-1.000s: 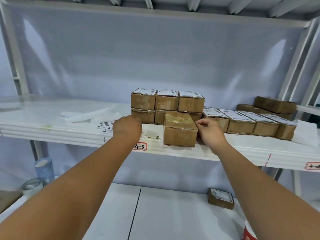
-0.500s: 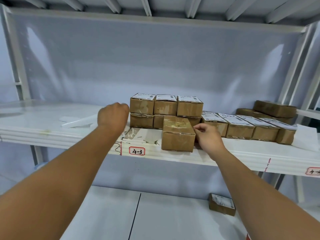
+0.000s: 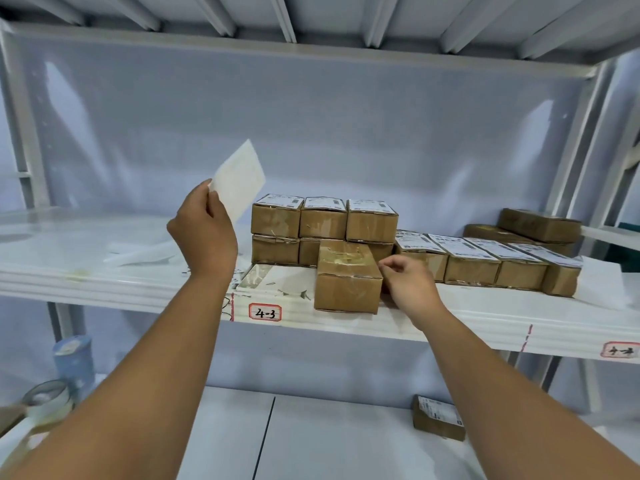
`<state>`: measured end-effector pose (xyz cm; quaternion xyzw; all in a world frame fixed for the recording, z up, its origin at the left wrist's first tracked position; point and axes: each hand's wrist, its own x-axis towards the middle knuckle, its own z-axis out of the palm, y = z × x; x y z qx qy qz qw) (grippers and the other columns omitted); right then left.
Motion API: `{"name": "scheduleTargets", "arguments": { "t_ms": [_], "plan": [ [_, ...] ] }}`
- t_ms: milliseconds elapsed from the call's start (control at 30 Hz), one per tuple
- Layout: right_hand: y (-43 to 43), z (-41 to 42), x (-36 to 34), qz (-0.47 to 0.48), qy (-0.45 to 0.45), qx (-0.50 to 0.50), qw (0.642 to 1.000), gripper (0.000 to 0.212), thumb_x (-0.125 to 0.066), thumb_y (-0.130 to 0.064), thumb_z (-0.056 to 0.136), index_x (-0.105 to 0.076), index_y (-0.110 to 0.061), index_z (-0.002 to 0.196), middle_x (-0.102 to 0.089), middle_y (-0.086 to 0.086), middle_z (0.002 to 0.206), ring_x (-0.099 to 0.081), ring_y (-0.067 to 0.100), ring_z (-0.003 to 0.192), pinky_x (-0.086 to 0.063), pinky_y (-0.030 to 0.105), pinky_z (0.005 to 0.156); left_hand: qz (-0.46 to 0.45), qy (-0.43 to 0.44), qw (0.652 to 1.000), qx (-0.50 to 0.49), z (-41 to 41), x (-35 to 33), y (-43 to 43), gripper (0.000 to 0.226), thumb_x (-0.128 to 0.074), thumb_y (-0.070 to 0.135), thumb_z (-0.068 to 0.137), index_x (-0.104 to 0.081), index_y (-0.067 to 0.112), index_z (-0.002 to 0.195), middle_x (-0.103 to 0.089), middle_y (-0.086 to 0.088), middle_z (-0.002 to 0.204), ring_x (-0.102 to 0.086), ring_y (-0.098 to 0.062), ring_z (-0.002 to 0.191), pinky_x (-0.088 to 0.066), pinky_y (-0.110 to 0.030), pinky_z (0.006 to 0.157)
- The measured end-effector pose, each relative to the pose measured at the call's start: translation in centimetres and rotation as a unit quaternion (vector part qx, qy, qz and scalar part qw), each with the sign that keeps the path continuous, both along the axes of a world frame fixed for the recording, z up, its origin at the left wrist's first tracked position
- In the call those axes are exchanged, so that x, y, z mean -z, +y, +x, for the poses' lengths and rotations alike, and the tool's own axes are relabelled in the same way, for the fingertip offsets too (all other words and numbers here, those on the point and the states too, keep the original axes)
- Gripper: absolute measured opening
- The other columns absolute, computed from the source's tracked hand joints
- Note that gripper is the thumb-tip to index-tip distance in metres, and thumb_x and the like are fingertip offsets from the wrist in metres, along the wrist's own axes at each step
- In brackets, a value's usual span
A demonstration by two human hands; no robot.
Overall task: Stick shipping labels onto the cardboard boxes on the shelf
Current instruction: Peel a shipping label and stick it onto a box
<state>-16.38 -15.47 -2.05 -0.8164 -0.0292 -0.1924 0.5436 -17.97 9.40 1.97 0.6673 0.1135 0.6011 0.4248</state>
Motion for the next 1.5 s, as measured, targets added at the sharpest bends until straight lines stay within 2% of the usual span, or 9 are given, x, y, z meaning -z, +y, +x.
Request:
{"name": "scheduleTargets", "arguments": {
  "t_ms": [200,300,400,600,733,933,1167,1400,1500],
  "plan": [
    [-0.2,0.2,0.0,0.027,0.002,-0.007,1.000,0.018,-0.053,-0.013,0.095,-0.066,-0.016,0.082,-0.063,-0.003,0.070,-0.056,-0.002,0.048,-0.045,0.014,0.050,0.023,-0.062,0.993,0.102,-0.8,-1.0,-5.2,0.024,-0.049,0.012,0.095,-0.069,0.009,0.107,-0.072,-0.004,0.100,-0.063,-0.013,0.085,-0.036,-0.002,0.064],
    [-0.3,0.1,-0.2,0.096,0.019,-0.043,0.994,0.018,-0.053,-0.017,0.096,-0.065,-0.010,0.084,-0.060,0.000,0.067,-0.057,0.003,0.047,-0.046,0.015,0.047,0.200,-0.015,0.970,0.141,-0.6,0.6,-8.4,0.023,-0.056,0.014,0.093,-0.070,0.013,0.111,-0.073,-0.008,0.081,-0.062,-0.020,0.060,-0.047,-0.026,0.052],
    [-0.7,0.1,-0.3,0.185,0.018,-0.073,0.980,0.030,-0.050,-0.030,0.098,-0.062,-0.005,0.086,-0.059,0.003,0.066,-0.055,0.011,0.053,-0.050,0.018,0.048,0.377,0.033,0.915,0.138,-0.2,2.2,-10.6,0.020,-0.059,0.015,0.088,-0.073,0.015,0.102,-0.070,-0.007,0.068,-0.060,-0.025,0.049,-0.043,-0.024,0.044],
    [-1.8,0.1,-0.5,0.238,0.030,-0.120,0.963,0.034,-0.056,-0.040,0.092,-0.062,-0.010,0.075,-0.061,0.002,0.060,-0.056,0.016,0.059,-0.049,0.027,0.060,0.300,0.204,0.861,0.357,0.3,1.6,-11.4,0.033,-0.075,0.028,0.078,-0.070,0.016,0.108,-0.072,0.003,0.102,-0.063,-0.001,0.087,-0.045,-0.011,0.084],
    [-2.0,-0.1,-0.3,0.217,0.027,-0.146,0.965,0.013,-0.063,-0.019,0.090,-0.069,-0.015,0.079,-0.049,0.014,0.075,-0.043,0.021,0.063,-0.033,0.026,0.057,0.292,0.215,0.833,0.418,0.0,1.6,-11.3,0.045,-0.078,0.026,0.074,-0.065,0.014,0.115,-0.068,0.000,0.111,-0.059,0.001,0.094,-0.043,-0.003,0.084],
    [-1.8,-0.6,-0.4,0.245,0.008,-0.127,0.961,0.025,-0.052,-0.002,0.091,-0.070,-0.016,0.080,-0.049,0.005,0.061,-0.037,0.012,0.049,-0.029,0.024,0.050,0.296,0.251,0.819,0.422,0.1,1.3,-11.0,0.050,-0.077,0.027,0.075,-0.060,0.018,0.121,-0.060,0.004,0.124,-0.056,-0.001,0.101,-0.041,-0.008,0.087],
    [-1.3,-1.2,-1.1,0.289,-0.004,-0.059,0.955,0.029,-0.047,0.003,0.089,-0.067,-0.016,0.080,-0.067,0.000,0.069,-0.052,0.009,0.048,-0.039,0.023,0.053,0.284,0.274,0.823,0.408,0.8,0.8,-10.7,0.065,-0.080,0.036,0.069,-0.052,0.025,0.127,-0.052,0.003,0.129,-0.054,-0.013,0.115,-0.045,-0.035,0.101],
    [-1.6,-1.2,-2.3,0.321,-0.038,-0.006,0.946,0.027,-0.046,0.000,0.091,-0.064,-0.017,0.079,-0.070,0.001,0.084,-0.066,0.017,0.071,-0.055,0.032,0.068,0.336,0.298,0.826,0.342,-0.1,-0.4,-10.3,0.047,-0.054,0.045,0.091,-0.047,0.023,0.132,-0.063,0.006,0.121,-0.060,-0.013,0.104,-0.044,-0.027,0.089],
    [-2.2,-1.0,-2.7,0.331,-0.032,0.014,0.943,0.022,-0.048,-0.007,0.095,-0.060,-0.019,0.080,-0.069,0.002,0.088,-0.065,0.017,0.073,-0.051,0.026,0.056,0.353,0.308,0.820,0.330,-0.4,-0.5,-10.1,0.029,-0.054,0.034,0.094,-0.058,0.020,0.119,-0.066,0.004,0.110,-0.060,-0.009,0.094,-0.045,-0.023,0.084]
  ]
}}
